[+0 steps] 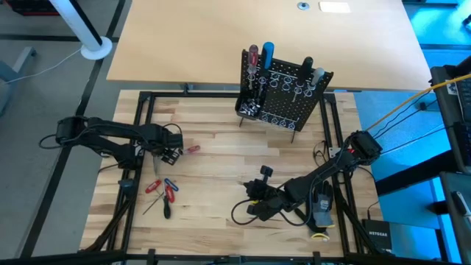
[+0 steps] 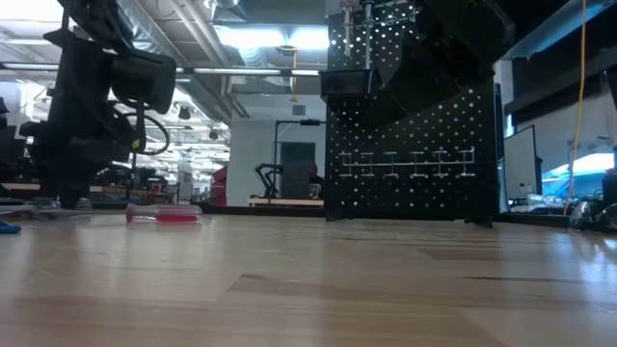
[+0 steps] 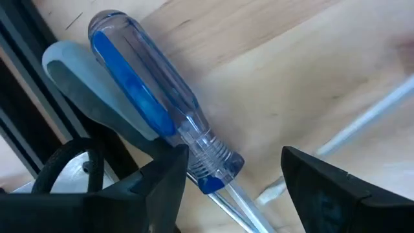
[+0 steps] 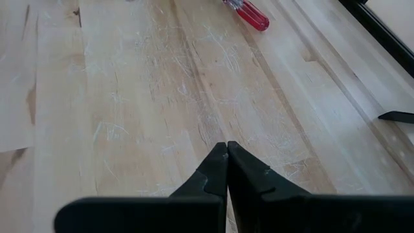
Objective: Hang tools onto peg board
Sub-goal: Hang the blue screwdriver on the black pegboard
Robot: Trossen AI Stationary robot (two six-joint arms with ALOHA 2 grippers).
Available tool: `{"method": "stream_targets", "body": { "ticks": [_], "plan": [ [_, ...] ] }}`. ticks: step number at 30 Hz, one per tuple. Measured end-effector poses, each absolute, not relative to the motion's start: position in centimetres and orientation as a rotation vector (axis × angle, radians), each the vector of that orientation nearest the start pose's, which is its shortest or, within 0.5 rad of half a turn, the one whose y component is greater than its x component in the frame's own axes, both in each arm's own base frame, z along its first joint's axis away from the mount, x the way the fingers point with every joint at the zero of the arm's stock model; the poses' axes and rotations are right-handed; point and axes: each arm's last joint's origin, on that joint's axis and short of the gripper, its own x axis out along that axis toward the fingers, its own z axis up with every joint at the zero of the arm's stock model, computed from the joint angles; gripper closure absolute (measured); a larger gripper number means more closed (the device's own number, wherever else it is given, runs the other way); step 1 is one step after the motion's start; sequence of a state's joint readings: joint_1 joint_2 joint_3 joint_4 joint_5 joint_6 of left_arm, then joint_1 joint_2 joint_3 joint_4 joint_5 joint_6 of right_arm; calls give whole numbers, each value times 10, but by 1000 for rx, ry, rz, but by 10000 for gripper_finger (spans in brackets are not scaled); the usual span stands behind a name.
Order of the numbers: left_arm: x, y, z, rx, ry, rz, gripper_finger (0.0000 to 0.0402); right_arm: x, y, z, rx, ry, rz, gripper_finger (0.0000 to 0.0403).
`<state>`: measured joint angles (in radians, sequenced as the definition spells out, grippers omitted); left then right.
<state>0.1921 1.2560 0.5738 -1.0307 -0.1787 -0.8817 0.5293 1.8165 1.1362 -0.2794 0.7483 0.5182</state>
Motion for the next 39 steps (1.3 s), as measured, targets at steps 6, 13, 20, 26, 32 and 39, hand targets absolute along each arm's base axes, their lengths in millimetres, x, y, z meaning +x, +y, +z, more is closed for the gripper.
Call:
{"method": "stream_targets", "body": {
  "ticks": [6,13,20,26,32,39],
  "plan": [
    [148,34,149,-644,1493,991,163,324,166,179,-83,685,-387,393],
    [148,29,148,-615,1502,964,163,324,166,179,-83,685,-387,393],
    [147,35,148,-649,1443,1087,163,324,167,179,-83,685,-387,393],
    [145,40,148,-649,1433,1131,163,324,167,179,-83,685,-387,393],
    [143,45,148,-646,1406,1189,163,324,167,179,-83,685,-387,393],
    [133,45,133,-657,1408,1206,163,323,166,179,-84,686,-387,393]
  ]
}}
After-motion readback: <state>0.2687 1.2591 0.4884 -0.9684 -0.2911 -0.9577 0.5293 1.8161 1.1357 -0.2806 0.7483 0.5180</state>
